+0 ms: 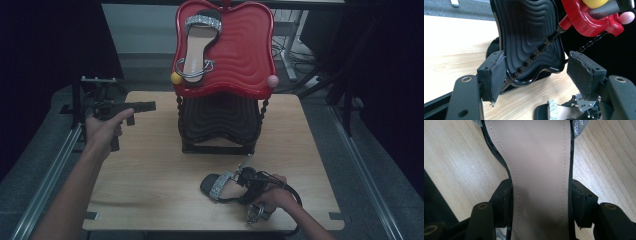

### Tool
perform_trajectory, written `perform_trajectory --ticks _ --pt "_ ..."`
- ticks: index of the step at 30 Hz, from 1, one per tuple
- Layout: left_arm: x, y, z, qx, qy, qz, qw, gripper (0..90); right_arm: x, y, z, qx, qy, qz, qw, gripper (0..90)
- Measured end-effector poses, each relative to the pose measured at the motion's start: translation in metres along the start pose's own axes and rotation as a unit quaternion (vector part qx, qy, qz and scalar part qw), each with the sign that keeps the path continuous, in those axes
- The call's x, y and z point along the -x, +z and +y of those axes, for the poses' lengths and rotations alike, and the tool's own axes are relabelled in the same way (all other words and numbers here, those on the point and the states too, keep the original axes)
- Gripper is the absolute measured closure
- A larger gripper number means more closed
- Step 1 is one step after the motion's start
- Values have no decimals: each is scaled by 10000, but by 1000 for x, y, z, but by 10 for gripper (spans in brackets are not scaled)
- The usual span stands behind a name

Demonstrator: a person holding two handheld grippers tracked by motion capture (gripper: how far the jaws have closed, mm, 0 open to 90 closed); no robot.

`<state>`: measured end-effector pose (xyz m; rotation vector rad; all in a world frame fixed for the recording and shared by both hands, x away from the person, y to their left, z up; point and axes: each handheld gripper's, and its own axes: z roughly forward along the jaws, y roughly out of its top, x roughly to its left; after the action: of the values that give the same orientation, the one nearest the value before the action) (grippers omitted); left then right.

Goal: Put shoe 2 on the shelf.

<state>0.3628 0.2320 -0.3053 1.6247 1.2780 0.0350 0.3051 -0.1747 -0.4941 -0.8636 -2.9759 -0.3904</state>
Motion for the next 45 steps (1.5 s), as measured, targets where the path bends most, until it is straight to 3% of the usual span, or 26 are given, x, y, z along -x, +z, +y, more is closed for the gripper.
perform_trajectory --ticks 2,5,10,13,16,17,18,20,21,22,23,24,25,26,27,31,39,40,41,44,45 --pt "0 -1 0 10 -3 1 10000 316 1 -1 -1 51 50 74 9999 421" --pt "-1 -3 1 24 -34 -5 10000 318 7 -12 -6 355 256 293 9986 422" --pt "-1 -2 1 40 -47 -8 10000 319 18 -34 -24 807 552 694 9928 422" --pt "-1 -2 2 34 -48 -24 10000 319 23 -43 -34 932 645 719 9910 422" --pt "-1 -1 2 42 -55 -41 10000 319 40 -62 -61 1288 1010 861 9828 422" --pt "-1 -1 2 42 -55 -41 10000 320 40 -62 -61 1288 1010 861 9828 422" --pt "0 -1 2 46 -50 -57 10000 320 49 -69 -76 1436 1225 928 9776 421" --pt "0 -1 1 45 -59 -66 10000 320 53 -72 -82 1486 1293 929 9760 422" --pt "0 -1 1 38 -24 -59 10000 321 57 -75 -89 1551 1386 911 9739 422" --pt "0 -1 1 43 -38 -63 10000 321 68 -82 -103 1688 1592 874 9688 422" --pt "0 0 1 36 -42 -59 10000 321 68 -82 -103 1688 1592 874 9688 422" --pt "0 0 1 28 -40 -62 10000 321 79 -89 -116 1864 1831 866 9614 422" --pt "0 0 1 28 -40 -62 10000 321 79 -89 -116 1864 1831 866 9614 422" --pt "2 0 2 40 -44 -70 10000 321 89 -96 -128 2056 2006 893 9537 422" --pt "2 0 2 40 -44 -70 10000 321 89 -96 -128 2056 2006 893 9537 422" --pt "3 1 3 15 -8 -62 10000 321 111 -109 -147 2421 2371 910 9364 422" --pt "8 1 5 0 12 -86 10000 321 139 -127 -162 2779 2771 970 9147 422" --pt "8 0 6 7 8 -90 10000 321 145 -133 -163 2888 2834 994 9091 422" --pt "8 0 6 7 8 -90 10000 321 145 -133 -163 2888 2834 994 9091 422" --pt "8 0 6 11 14 -98 10000 320 152 -144 -161 3012 2866 990 9041 421" --pt "8 1 6 10 12 -107 9999 320 156 -152 -158 3103 2874 975 9009 421"
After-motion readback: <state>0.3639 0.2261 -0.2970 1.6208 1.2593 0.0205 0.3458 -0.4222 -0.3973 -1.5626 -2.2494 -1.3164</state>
